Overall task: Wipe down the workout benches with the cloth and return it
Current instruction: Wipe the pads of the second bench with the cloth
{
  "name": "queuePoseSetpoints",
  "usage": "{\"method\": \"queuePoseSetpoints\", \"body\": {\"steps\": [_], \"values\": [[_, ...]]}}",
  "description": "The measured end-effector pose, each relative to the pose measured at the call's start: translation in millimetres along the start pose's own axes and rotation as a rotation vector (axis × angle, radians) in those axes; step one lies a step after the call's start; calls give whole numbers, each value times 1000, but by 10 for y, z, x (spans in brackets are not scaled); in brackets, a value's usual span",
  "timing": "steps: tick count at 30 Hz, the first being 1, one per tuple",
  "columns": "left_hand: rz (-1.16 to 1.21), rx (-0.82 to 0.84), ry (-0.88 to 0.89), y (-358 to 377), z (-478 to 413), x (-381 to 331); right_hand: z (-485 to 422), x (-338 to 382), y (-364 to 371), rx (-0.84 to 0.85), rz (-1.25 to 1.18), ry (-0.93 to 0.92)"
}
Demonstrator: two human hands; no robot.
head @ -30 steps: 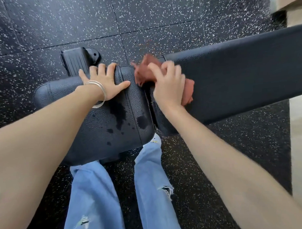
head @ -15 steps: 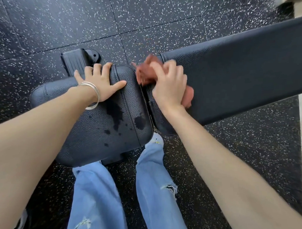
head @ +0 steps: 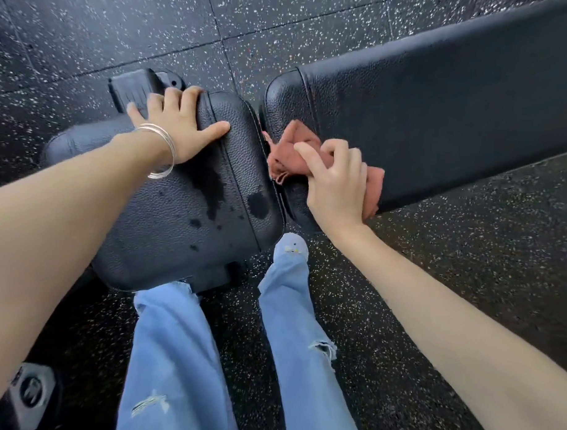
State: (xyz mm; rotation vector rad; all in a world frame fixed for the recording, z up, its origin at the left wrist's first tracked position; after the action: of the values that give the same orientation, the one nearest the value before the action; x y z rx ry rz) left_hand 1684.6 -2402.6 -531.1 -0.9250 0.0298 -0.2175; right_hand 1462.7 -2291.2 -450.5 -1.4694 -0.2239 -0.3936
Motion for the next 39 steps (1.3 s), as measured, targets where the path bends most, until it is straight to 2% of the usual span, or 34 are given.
{"method": "queuePoseSetpoints", "body": {"steps": [4, 6, 8, 12, 16, 19, 22, 24, 27, 29, 36, 39], "values": [[24, -5, 36, -10, 16, -37, 108, 83, -33, 10, 6, -158], [60, -53, 61, -72, 13, 20, 71, 79, -42, 20, 24, -139], [53, -98, 57, -87, 84, 271, 103, 34, -3, -4, 25, 26], [-1, -153, 76, 56, 338, 949, 383, 185, 106, -182, -16, 436], [109, -98, 87, 204, 464, 1383, 595, 880, 396, -201, -93, 479], [168, -88, 93, 277, 487, 1463, 705, 1307, 535, -203, -78, 457], [231, -87, 85, 296, 488, 1438, 665, 1289, 533, -133, -77, 409], [269, -91, 61, 311, 520, 1428, 614, 1293, 492, -61, -65, 249], [309, -90, -10, 341, 567, 1403, 665, 1524, 511, 55, 26, -173], [307, -78, -56, 357, 573, 1388, 739, 1597, 542, 79, 93, -328], [283, -118, -88, 380, 557, 1399, 46, 1704, 537, -25, 150, -286], [286, -103, -88, 391, 554, 1409, -444, 1717, 609, 36, 195, -195]]}}
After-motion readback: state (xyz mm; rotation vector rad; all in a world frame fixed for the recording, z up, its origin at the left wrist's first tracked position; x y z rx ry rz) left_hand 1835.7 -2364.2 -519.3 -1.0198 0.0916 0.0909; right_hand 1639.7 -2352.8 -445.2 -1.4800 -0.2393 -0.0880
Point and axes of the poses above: each hand's wrist, its own z-axis away from the middle knuckle, its own y-axis out of the palm, x = y × z, the point moved 10 cm from there along -z, towards the middle knuckle, and after that the axes turned 11 degrees about -z, right-handed, at the moved point
